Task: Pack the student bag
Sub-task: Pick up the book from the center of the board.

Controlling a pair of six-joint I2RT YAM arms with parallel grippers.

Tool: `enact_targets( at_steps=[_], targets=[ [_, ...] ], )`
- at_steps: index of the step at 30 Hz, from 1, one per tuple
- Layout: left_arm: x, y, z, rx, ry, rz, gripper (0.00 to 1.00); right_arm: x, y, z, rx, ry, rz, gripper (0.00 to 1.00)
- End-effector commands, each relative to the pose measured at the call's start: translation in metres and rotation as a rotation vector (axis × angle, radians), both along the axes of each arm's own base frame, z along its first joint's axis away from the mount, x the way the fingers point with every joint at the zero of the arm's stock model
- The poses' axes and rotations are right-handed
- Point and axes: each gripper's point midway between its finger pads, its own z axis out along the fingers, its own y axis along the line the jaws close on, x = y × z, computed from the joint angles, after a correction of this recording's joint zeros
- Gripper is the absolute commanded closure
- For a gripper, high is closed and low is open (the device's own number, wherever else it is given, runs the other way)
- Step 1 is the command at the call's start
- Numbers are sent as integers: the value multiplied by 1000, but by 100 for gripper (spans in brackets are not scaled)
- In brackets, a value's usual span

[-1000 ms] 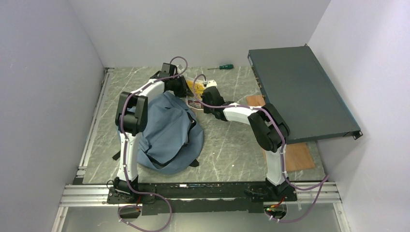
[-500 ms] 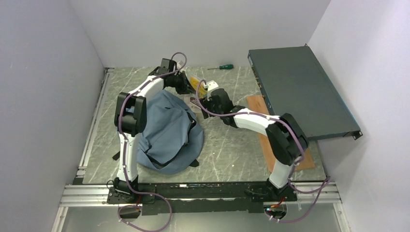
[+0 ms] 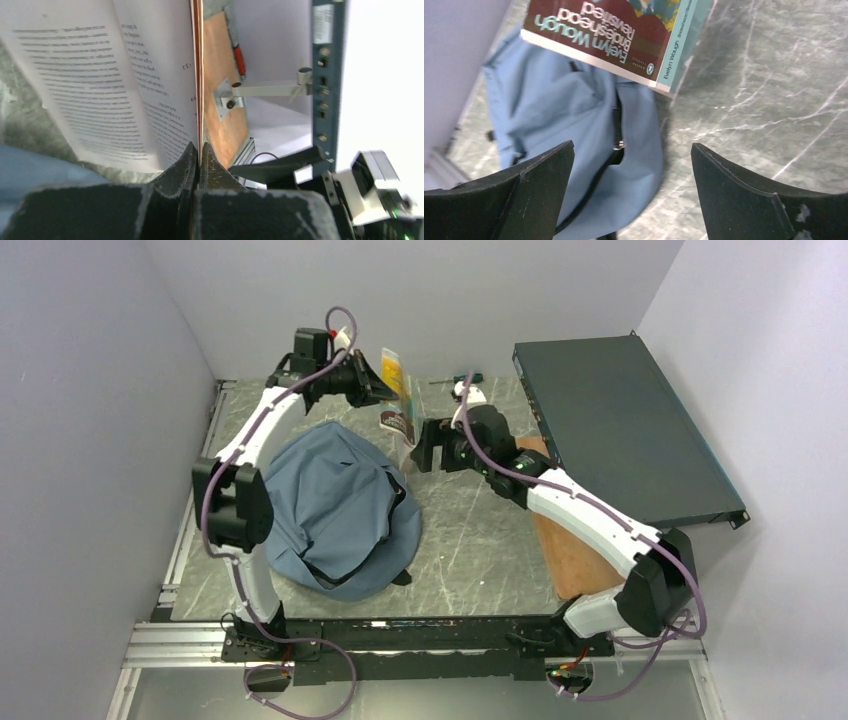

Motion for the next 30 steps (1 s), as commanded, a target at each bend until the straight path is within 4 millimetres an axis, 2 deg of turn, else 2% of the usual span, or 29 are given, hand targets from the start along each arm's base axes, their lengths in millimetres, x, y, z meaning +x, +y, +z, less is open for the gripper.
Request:
enact_targets(
  at_steps=[1,4,8,13,17,20,22,24,26,30],
  targets=[
    [-57,5,127,-94,-263,-99,100,-14,5,55,257,95,-20,9],
    [-84,16,159,-106,-322,-104,100,-22,19,92,421,103,50,8],
    [-115,43,198,-83,-404,-52,100,-30,26,132,502,54,111,6],
    [-153,80,233,-24,-490,51,100,-48,37,157,599,32,233,5],
    [-170,90,233,21,-513,109,100,-62,54,153,664,81,333,5],
    [-173,97,212,65,-483,143,100,-69,64,146,702,106,377,5],
    [-168,98,185,80,-431,150,100,-71,69,140,733,128,393,5],
    [-160,98,144,102,-350,150,100,-68,75,122,740,164,388,5],
    [-156,99,88,134,-228,149,100,-65,84,105,746,205,391,5],
    [-155,107,5,214,-88,152,100,-62,99,74,712,243,384,5]
  ],
)
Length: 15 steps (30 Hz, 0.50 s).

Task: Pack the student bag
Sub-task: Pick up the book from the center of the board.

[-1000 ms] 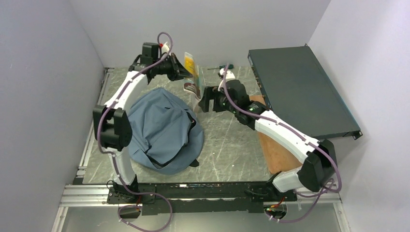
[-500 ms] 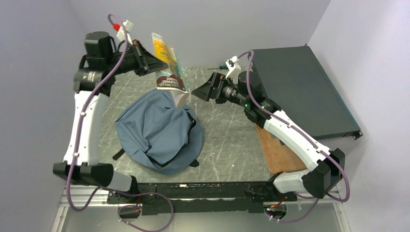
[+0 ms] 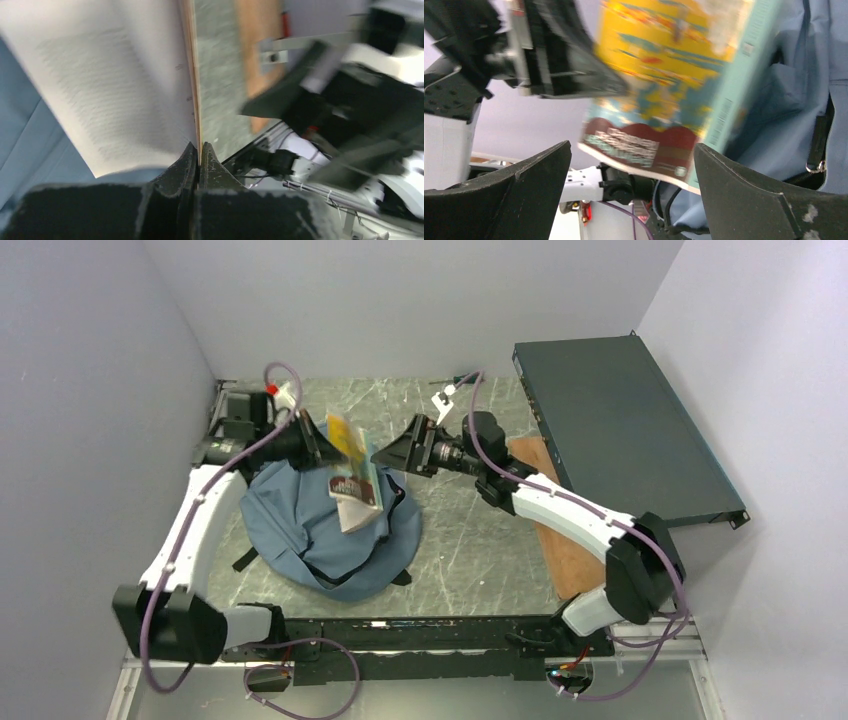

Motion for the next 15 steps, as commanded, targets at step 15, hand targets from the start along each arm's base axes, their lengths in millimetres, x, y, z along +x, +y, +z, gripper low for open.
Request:
enact_targets(
  at_steps=[15],
  targets=[
    [-7,39,-152,235,200,114,100,22,18,-105,-151,95,-62,11]
  ],
)
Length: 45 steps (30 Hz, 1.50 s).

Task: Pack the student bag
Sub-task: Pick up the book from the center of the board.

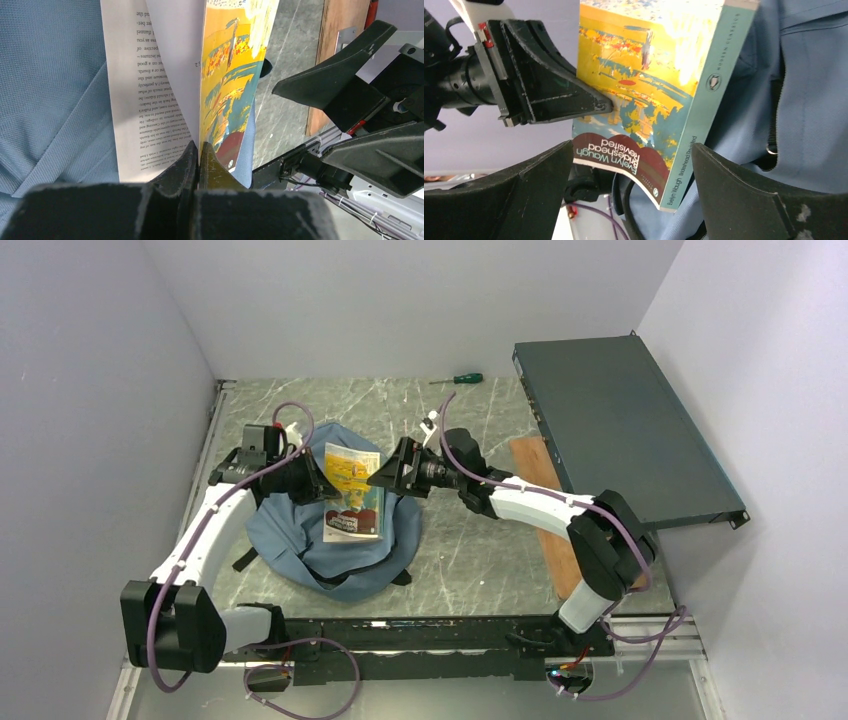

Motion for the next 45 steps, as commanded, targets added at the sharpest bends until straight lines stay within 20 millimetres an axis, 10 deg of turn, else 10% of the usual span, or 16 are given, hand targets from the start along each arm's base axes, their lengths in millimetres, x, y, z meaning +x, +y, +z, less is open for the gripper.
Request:
enact_targets(
  at_steps=[1,18,22,25,30,37,45],
  targets=[
    [10,9,-5,40,-51,13,100,16,-1,0,-19,-90,-60,13],
    [8,13,-28,72,0,1,99,71,33,-26,-81,-189,-91,40],
    [7,38,-29,204,7,89,76,79,38,-20,-52,-207,-107,63],
    [4,62,-21,311,-5,188,45,80,31,-11,-94,-218,-129,100],
    [-2,81,19,382,-179,256,3,55,4,55,-85,-316,-72,100],
    [-19,-4,109,-21,-562,-137,0,-1,-30,141,50,-293,76,100],
    [-45,-43,164,-337,-688,-309,0,-45,-68,224,300,-250,161,100]
  ],
)
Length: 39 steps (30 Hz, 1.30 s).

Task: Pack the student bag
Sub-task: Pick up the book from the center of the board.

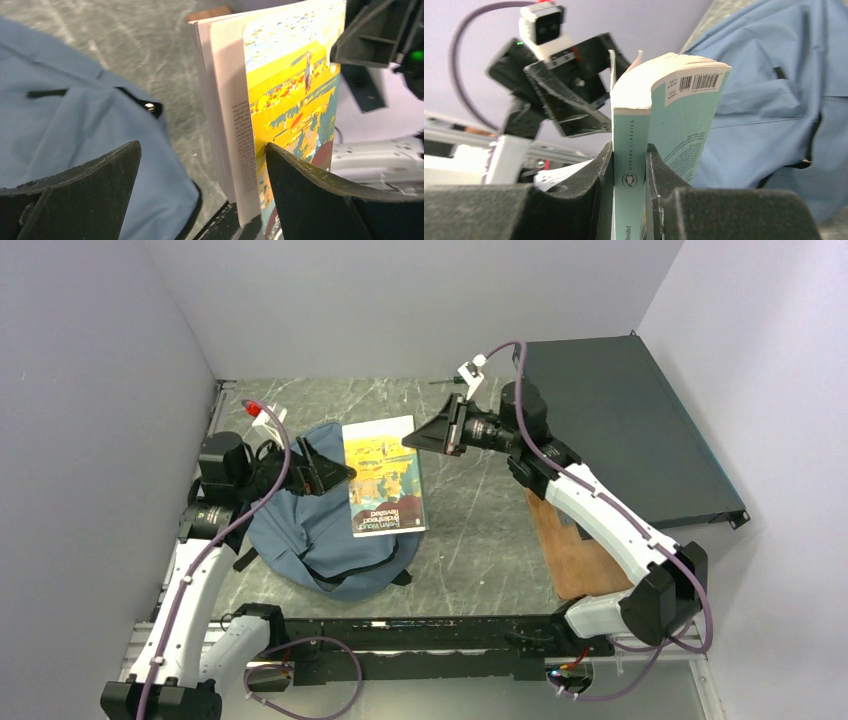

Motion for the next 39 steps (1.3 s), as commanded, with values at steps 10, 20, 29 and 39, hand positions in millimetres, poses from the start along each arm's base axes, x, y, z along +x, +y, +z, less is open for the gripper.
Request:
enact_targets(
  at_steps=[10,20,29,39],
  targets=[
    [-47,-46,76,-347,-178,-402,0,-67,-19,129,432,51,286,100],
    [-64,-64,94,-493,-132,-569,0,-61,-15,139,496,68,317,100],
    [-88,-66,123,-577,-199,-666,33,-49,-11,124,457,65,290,100],
    [-74,-66,129,-612,-131,-566,94,-41,-10,102,409,47,244,77]
  ],
)
